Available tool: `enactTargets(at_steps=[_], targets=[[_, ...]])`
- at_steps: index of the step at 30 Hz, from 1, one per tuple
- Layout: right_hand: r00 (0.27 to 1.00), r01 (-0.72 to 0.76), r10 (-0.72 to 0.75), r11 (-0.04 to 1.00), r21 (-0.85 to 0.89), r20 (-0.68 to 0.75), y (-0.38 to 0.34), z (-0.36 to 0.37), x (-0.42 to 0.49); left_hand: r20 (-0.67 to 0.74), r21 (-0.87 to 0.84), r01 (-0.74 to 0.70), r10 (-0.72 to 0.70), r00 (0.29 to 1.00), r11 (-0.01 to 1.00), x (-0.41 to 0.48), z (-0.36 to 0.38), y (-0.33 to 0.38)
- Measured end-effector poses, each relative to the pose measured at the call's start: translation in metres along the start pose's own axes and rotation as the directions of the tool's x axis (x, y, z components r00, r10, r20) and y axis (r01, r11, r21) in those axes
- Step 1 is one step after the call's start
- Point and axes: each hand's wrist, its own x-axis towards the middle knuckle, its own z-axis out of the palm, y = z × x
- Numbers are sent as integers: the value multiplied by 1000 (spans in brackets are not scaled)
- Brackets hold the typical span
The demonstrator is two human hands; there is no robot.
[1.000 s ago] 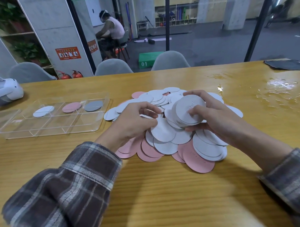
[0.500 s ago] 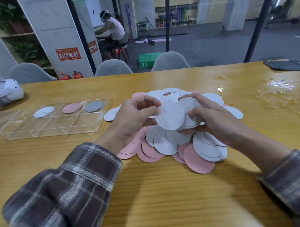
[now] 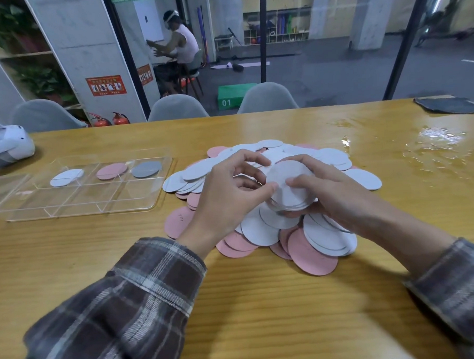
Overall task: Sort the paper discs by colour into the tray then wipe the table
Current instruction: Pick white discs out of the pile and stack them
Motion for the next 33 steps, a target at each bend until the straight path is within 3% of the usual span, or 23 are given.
enactTargets(at_steps=[3, 6, 8, 10, 15, 19, 22, 29, 33], targets=[[999, 44, -43, 998, -51, 24, 0, -1, -2, -19, 75, -29, 30, 999, 997, 0, -1, -3], [993, 118, -114, 985, -129, 36, 0, -4, -4, -37, 134, 53, -48, 998, 990, 4, -2, -9], [983, 181, -173, 967, -177, 60, 2, -5, -2, 32, 87, 107, -111, 993, 990, 5, -2, -11], [966, 252, -232, 945, -209, 115, 5, -3, -2, 114, 49, 75, -80, 990, 996, 4, 0, -11], [910, 409, -377, 759, -507, 170, 12, -3, 3, 73, 97, -28, 21, 997, 995, 4, 2, -14], [913, 386, -370, 643, -661, 174, 20, -6, 9, 48, 240, -100, 91, 995, 966, 4, 3, -20], [936, 328, -318, 637, -698, 150, 24, -5, 12, 81, 225, -66, 49, 995, 972, 3, 9, -22], [956, 281, -248, 634, -721, 155, 21, -1, 18, 168, 392, -32, -37, 985, 920, 3, 13, -23], [943, 305, -303, 614, -728, 139, 22, -4, 16, 146, 404, -134, 81, 986, 905, 6, 0, -22]])
